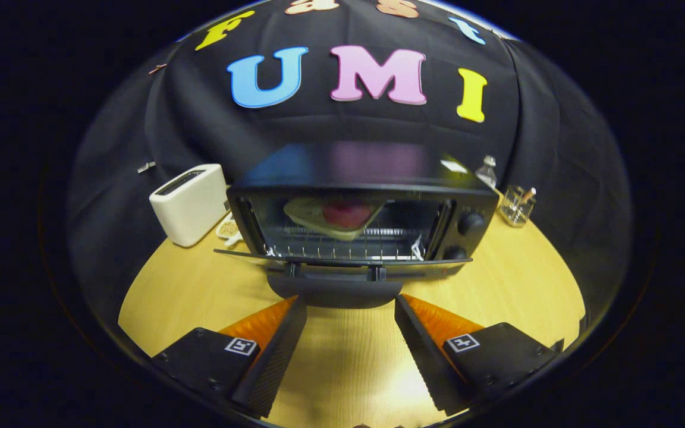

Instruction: Open the toaster oven, put the food inside, and close the toaster oven door.

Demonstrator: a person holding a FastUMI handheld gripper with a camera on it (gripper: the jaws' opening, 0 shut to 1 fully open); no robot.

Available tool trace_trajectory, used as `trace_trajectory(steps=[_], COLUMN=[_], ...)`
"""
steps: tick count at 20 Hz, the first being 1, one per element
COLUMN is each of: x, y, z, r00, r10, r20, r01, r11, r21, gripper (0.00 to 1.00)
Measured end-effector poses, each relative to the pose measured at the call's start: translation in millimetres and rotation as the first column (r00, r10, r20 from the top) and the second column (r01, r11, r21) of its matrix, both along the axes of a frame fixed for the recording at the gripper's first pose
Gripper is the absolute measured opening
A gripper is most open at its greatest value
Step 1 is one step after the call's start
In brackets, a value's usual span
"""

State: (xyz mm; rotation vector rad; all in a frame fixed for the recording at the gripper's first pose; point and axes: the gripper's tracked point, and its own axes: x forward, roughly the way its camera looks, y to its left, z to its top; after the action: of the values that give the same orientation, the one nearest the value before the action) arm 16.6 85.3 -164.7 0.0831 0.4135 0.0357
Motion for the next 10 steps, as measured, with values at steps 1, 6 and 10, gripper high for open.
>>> trace_trajectory(steps=[1, 6, 10], x=[4.4, -1.2, -35.6], y=[0.4, -17.7, -59.4], z=[13.0, 103.2, 167.9], r00=[1.0, 0.983, 0.946], r10=[0.005, 0.009, -0.029], r20=[0.021, 0.185, 0.324], r01=[-0.005, -0.012, 0.032], r11=[1.0, 1.0, 0.999], r21=[0.002, 0.016, -0.004], gripper=[0.99, 0.97, 0.99])
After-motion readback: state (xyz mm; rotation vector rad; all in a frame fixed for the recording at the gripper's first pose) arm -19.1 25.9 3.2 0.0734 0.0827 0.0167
